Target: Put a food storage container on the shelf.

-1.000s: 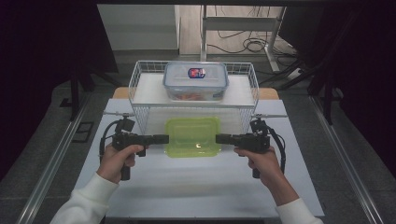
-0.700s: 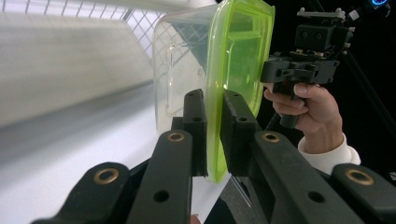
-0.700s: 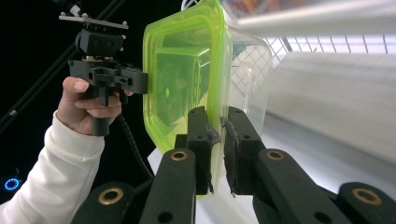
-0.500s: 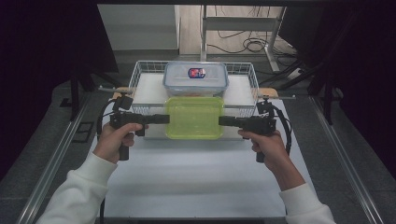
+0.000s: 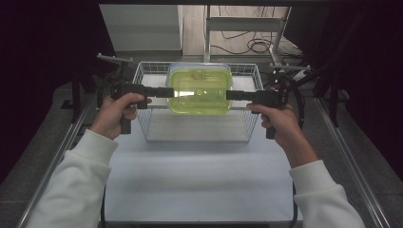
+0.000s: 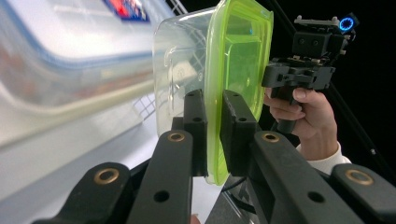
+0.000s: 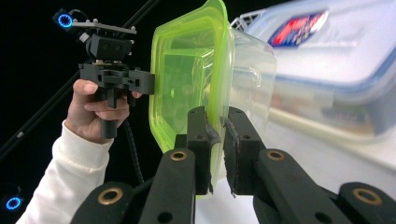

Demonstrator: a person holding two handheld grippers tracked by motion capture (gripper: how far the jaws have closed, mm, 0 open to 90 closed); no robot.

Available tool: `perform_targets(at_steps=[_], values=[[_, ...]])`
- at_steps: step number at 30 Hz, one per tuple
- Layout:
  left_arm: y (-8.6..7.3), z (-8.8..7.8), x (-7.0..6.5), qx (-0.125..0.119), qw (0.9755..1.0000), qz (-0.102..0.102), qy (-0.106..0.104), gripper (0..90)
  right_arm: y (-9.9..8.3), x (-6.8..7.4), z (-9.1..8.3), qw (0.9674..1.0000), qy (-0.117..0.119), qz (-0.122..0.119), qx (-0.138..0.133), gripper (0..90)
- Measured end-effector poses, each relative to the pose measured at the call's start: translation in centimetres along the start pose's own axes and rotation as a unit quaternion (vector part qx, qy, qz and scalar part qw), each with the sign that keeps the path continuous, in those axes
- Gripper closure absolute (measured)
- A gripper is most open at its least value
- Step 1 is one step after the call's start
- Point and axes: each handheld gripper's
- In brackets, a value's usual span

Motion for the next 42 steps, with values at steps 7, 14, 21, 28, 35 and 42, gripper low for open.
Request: perform_targets(at_steps=[7, 14, 21, 28, 35, 42], values=[[4.0, 0.1, 1.2, 0.001, 1.0000, -0.009, 0.003, 81.7, 3.7, 0.0, 0.4, 1.0000, -0.005, 0.007, -0.002, 81.1], [6.4, 0.5, 3.2, 0.005, 0.9997, -0.023, 0.011, 81.6, 6.6, -1.1, 1.6, 0.9997, -0.008, 0.023, -0.004, 81.2], [6.7, 1.6, 5.0, 0.009, 0.9991, -0.040, 0.014, 81.7, 7.6, -3.6, 2.7, 0.9990, -0.006, 0.044, -0.007, 81.3], [6.7, 1.8, 6.5, -0.013, 0.9979, -0.063, 0.004, 81.5, 8.0, -4.9, 3.5, 0.9979, 0.000, 0.064, -0.011, 80.7], [6.7, 2.4, 8.3, -0.039, 0.9933, -0.108, -0.016, 78.7, 8.3, -6.4, 4.1, 0.9930, 0.018, 0.113, -0.029, 76.5], [6.7, 2.9, 9.3, -0.053, 0.9901, -0.127, -0.026, 76.4, 8.5, -7.2, 4.5, 0.9893, 0.022, 0.140, -0.034, 73.1]])
Point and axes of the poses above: each handheld gripper's, and its own axes: z roughly forward along the jaws, y roughly out of its top, x roughly to its left, and after that the axes turned 8 degrees about z, right-handed
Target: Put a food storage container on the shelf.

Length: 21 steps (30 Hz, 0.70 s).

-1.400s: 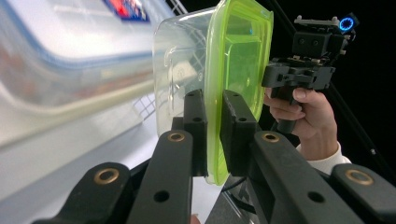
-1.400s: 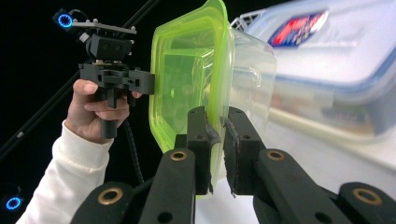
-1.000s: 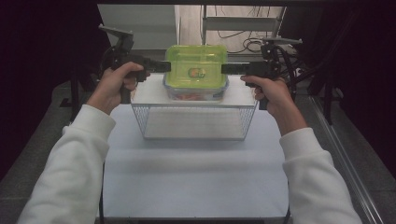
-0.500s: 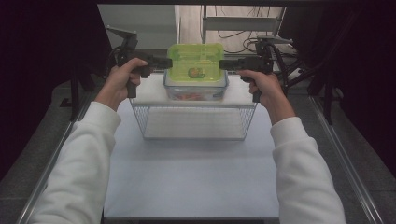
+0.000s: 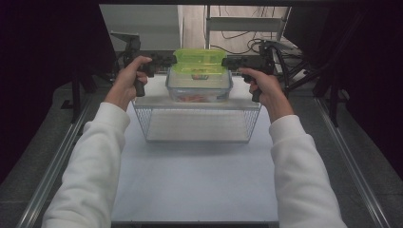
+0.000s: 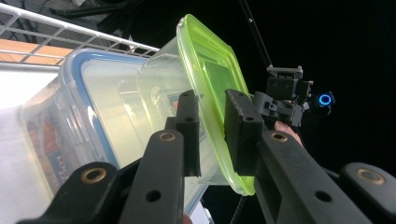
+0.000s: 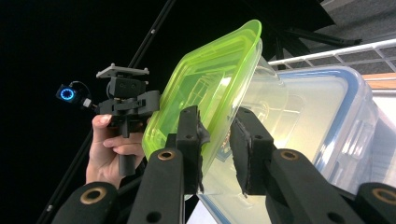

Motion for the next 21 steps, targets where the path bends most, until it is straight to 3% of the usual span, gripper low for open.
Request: perform_targets(at_steps=[3, 6, 12, 16, 21], values=[[0.0, 0.1, -0.1, 0.003, 0.9999, 0.010, 0.007, 74.4, -0.1, 0.0, 0.0, 1.0000, -0.002, -0.005, -0.004, 71.4], [0.1, 0.1, -0.3, -0.003, 0.9996, 0.020, 0.017, 55.9, -0.3, 0.4, 0.0, 0.9995, -0.015, -0.023, -0.016, 59.1], [-0.1, -0.8, -1.4, -0.026, 0.9973, 0.061, 0.031, 36.4, -0.4, 1.4, -1.2, 0.9968, -0.030, -0.059, -0.045, 43.0], [-0.8, -1.5, -2.7, -0.021, 0.9920, 0.107, 0.064, 30.0, -0.8, 2.4, -2.5, 0.9933, -0.043, -0.095, -0.049, 37.6], [-2.4, -2.4, -4.2, -0.019, 0.9836, 0.162, 0.076, 24.9, -2.1, 3.4, -3.6, 0.9897, -0.037, -0.132, -0.041, 33.5]])
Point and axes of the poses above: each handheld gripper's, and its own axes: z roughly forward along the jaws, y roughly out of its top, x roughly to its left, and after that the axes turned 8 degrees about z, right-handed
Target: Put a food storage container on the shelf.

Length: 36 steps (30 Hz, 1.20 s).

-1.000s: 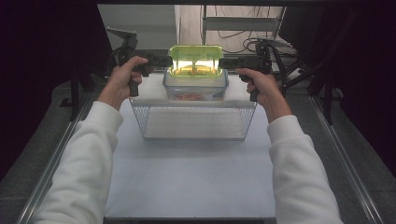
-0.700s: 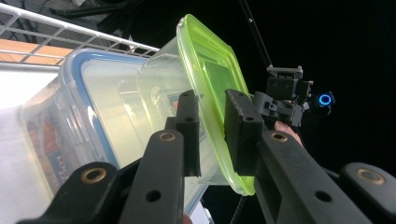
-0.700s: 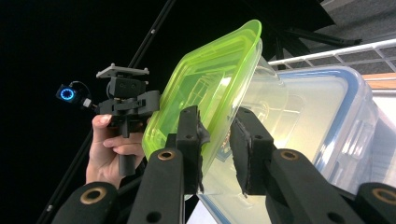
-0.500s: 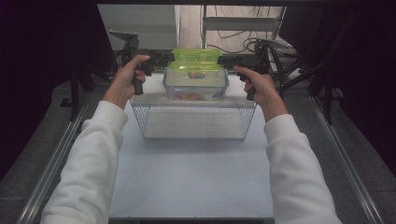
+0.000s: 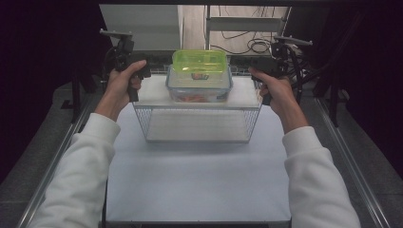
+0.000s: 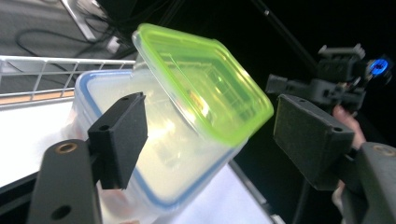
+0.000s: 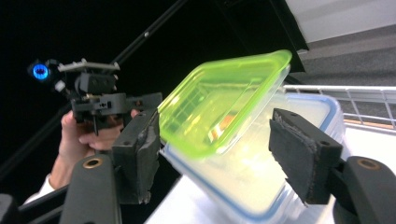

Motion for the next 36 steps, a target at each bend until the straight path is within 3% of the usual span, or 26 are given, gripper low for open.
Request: perform_targets(at_steps=[6, 10, 13, 17, 21, 26, 31, 34, 36], values=[[-2.1, -1.4, -1.7, -0.005, 0.9996, 0.025, 0.007, 21.9, -1.9, 0.8, -1.1, 0.9992, 0.011, -0.037, 0.005, 32.7], [-4.6, -2.4, -3.3, 0.006, 0.9976, 0.064, 0.024, 21.6, -3.8, 1.1, -1.9, 0.9981, 0.019, -0.058, 0.012, 32.2], [-7.0, -3.1, -4.3, 0.012, 0.9954, 0.090, 0.032, 21.7, -5.5, 1.3, -2.7, 0.9965, 0.012, -0.080, 0.022, 32.1], [-10.4, -3.9, -5.1, 0.015, 0.9938, 0.106, 0.030, 22.0, -8.2, 1.4, -3.7, 0.9918, -0.014, -0.119, 0.043, 31.7], [-14.5, -4.4, -5.6, 0.038, 0.9912, 0.121, 0.038, 22.2, -11.1, 0.6, -4.7, 0.9886, -0.027, -0.137, 0.056, 31.7], [-19.3, -4.2, -5.2, 0.080, 0.9859, 0.129, 0.071, 22.5, -15.7, -1.4, -5.7, 0.9825, -0.058, -0.157, 0.082, 31.7], [-23.9, -3.3, -3.3, 0.123, 0.9825, 0.107, 0.089, 22.5, -19.8, -4.1, -6.4, 0.9821, -0.074, -0.139, 0.103, 31.7], [-26.2, -2.8, -2.1, 0.152, 0.9782, 0.097, 0.103, 22.7, -22.1, -5.7, -6.6, 0.9795, -0.087, -0.136, 0.120, 31.7], [-27.4, -2.5, -1.7, 0.170, 0.9750, 0.093, 0.109, 22.7, -23.4, -6.6, -6.6, 0.9814, -0.085, -0.124, 0.119, 31.7]])
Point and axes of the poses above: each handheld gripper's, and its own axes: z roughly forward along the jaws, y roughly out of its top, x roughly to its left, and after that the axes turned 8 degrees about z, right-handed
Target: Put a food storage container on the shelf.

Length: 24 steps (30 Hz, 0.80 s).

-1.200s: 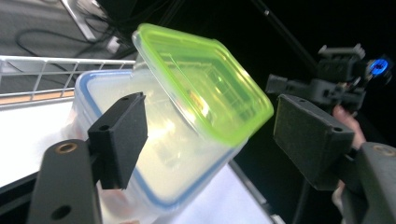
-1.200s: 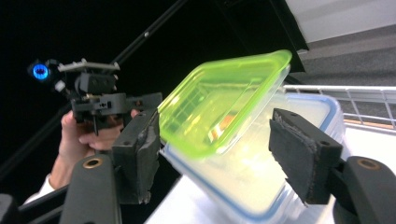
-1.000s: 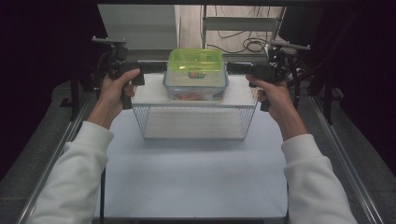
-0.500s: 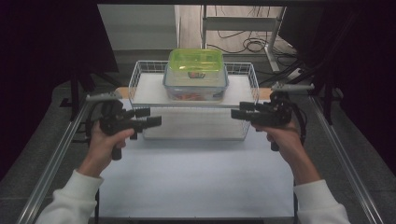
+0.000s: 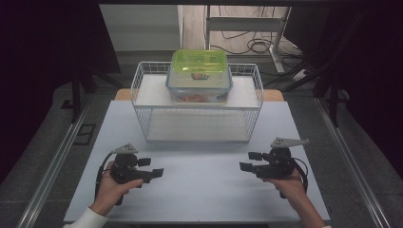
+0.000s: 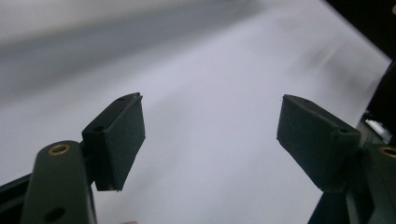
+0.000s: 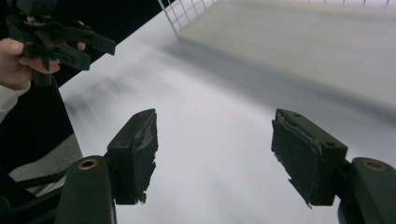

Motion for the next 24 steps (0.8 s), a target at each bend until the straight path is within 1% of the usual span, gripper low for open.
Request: perform_targets(at_steps=[2, 3, 5, 7, 11, 13, 16, 20, 24], values=[[-0.6, 0.5, -0.2, 0.017, 0.9998, 0.009, 0.009, 22.4, -1.2, -0.5, 0.7, 0.9997, 0.002, 0.009, 0.022, 31.7], [-0.8, 0.7, -0.2, 0.021, 0.9997, 0.013, 0.010, 22.1, -1.8, -0.6, 0.9, 0.9996, 0.002, 0.008, 0.028, 31.7], [-1.0, 0.8, -0.3, 0.020, 0.9997, 0.010, 0.011, 22.0, -2.5, -0.8, 1.4, 0.9990, -0.001, 0.008, 0.043, 31.7], [-1.2, 0.8, -0.3, 0.021, 0.9995, 0.011, 0.019, 22.1, -2.7, -0.9, 1.6, 0.9990, -0.006, 0.006, 0.044, 31.5], [-1.6, 0.8, -0.2, 0.018, 0.9996, 0.004, 0.022, 22.2, -2.9, -1.1, 1.7, 0.9991, -0.011, 0.005, 0.039, 31.3], [-1.8, 0.8, -0.1, 0.022, 0.9993, 0.007, 0.028, 22.1, -3.1, -1.3, 1.7, 0.9991, -0.015, 0.007, 0.039, 31.1], [-2.0, 0.8, 0.1, 0.024, 0.9991, 0.004, 0.034, 22.1, -3.4, -1.8, 1.9, 0.9987, -0.024, 0.013, 0.042, 31.1], [-2.1, 0.9, 0.3, 0.026, 0.9989, 0.000, 0.040, 22.1, -3.6, -1.8, 2.2, 0.9985, -0.026, 0.010, 0.048, 30.9], [-2.1, 0.8, 0.3, 0.024, 0.9989, -0.001, 0.040, 22.0, -3.6, -1.7, 2.2, 0.9986, -0.026, 0.005, 0.046, 30.5]])
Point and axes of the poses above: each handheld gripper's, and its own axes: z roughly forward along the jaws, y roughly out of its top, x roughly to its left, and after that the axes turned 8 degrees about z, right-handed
